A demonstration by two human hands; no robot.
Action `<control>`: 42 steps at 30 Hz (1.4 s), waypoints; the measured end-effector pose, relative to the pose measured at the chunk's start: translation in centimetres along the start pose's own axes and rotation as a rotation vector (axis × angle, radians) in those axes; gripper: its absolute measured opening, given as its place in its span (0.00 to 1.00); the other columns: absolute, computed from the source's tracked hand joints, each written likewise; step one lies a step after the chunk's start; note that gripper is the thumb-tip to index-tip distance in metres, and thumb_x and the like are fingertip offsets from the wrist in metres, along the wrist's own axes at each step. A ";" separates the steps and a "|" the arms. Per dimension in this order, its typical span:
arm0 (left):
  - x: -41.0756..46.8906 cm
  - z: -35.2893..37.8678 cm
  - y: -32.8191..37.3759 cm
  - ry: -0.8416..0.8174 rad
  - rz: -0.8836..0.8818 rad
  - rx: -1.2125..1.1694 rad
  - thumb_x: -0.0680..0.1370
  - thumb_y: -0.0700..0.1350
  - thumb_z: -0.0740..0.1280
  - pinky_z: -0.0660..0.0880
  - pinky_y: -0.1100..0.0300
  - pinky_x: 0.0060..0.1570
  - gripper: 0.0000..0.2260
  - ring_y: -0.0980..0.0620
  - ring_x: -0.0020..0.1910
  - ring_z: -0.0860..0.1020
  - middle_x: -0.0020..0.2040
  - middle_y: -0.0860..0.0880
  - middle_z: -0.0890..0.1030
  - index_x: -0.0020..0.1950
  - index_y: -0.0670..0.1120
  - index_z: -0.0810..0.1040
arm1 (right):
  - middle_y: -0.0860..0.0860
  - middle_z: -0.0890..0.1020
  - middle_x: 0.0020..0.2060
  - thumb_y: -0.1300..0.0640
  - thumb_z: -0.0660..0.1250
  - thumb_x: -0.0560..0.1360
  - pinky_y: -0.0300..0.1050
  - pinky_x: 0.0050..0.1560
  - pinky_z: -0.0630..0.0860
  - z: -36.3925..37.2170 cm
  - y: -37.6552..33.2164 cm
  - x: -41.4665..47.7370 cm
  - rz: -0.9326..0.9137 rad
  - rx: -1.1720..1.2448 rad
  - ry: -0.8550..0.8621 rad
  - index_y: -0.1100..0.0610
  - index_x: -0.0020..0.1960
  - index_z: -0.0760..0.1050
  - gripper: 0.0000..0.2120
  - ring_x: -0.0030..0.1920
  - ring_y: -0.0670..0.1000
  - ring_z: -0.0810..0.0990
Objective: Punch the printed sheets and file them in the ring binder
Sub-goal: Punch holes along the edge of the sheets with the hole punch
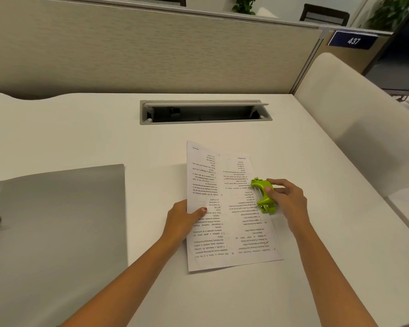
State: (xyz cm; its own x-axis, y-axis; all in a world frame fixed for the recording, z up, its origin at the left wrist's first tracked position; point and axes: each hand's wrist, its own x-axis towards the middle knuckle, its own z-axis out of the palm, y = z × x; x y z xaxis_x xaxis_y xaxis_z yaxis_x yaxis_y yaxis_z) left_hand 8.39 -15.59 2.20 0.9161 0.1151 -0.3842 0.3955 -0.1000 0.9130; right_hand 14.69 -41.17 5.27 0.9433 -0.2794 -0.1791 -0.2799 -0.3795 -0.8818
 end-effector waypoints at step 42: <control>0.6 -0.2 0.4 -0.074 -0.127 -0.042 0.75 0.45 0.71 0.80 0.48 0.52 0.13 0.47 0.47 0.84 0.51 0.48 0.85 0.59 0.48 0.80 | 0.62 0.83 0.53 0.66 0.77 0.67 0.51 0.60 0.77 -0.7 -5.2 5.6 0.528 -0.333 -0.302 0.68 0.57 0.79 0.20 0.54 0.58 0.83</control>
State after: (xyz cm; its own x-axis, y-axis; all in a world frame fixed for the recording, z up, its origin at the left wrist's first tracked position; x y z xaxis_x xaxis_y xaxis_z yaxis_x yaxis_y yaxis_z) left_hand 9.13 -15.33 2.36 0.8619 0.0513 -0.5045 0.5066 -0.0474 0.8609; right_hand 21.27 -41.35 9.17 0.6607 -0.2613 -0.7037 -0.7092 -0.5245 -0.4712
